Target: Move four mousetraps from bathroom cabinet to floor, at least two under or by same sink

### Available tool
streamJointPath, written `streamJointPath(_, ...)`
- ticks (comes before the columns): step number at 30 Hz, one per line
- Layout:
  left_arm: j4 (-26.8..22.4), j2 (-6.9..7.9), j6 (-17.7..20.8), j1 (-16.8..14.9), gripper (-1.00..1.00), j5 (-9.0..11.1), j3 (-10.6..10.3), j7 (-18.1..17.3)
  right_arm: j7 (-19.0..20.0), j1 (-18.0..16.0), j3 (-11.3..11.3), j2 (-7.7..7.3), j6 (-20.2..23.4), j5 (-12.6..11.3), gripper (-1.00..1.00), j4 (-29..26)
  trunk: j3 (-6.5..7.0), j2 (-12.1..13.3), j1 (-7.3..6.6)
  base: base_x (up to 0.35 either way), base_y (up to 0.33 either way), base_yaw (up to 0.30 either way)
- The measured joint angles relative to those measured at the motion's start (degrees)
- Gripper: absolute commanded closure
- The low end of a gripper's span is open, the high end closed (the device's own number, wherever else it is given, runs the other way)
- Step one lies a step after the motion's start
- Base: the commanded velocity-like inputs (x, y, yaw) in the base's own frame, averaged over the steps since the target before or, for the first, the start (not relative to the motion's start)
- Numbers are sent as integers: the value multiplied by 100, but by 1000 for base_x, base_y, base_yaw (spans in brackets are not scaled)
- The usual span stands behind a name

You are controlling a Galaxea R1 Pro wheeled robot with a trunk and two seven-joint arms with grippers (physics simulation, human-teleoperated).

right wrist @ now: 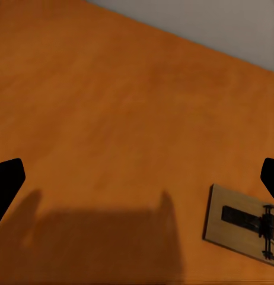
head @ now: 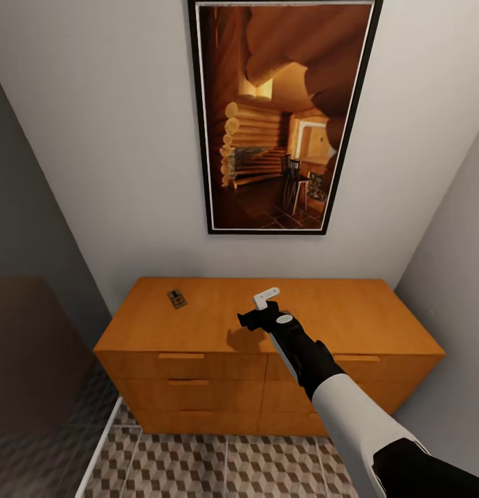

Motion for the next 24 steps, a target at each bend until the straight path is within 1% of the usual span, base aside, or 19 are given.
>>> streamJointPath(5,0,-7,1,0,-100,0,0,0,2,0,-2,0,0,0,-100,0,0,0,0,-68,0,4)
streamJointPath(8,-1,-11,1,1,-100,1,0,0,2,0,-2,0,-1,5,-100,1,-1,0,0,-28,0,108)
streamJointPath(14,-2,-14,2,1,-100,2,0,-3,2,-1,-7,1,-2,9,-100,2,-9,0,-1,-9,0,229)
streamJointPath(24,-4,-21,1,2,-100,-1,0,-7,-5,-1,-2,1,-2,10,-100,2,-30,0,-1,-2,0,277)
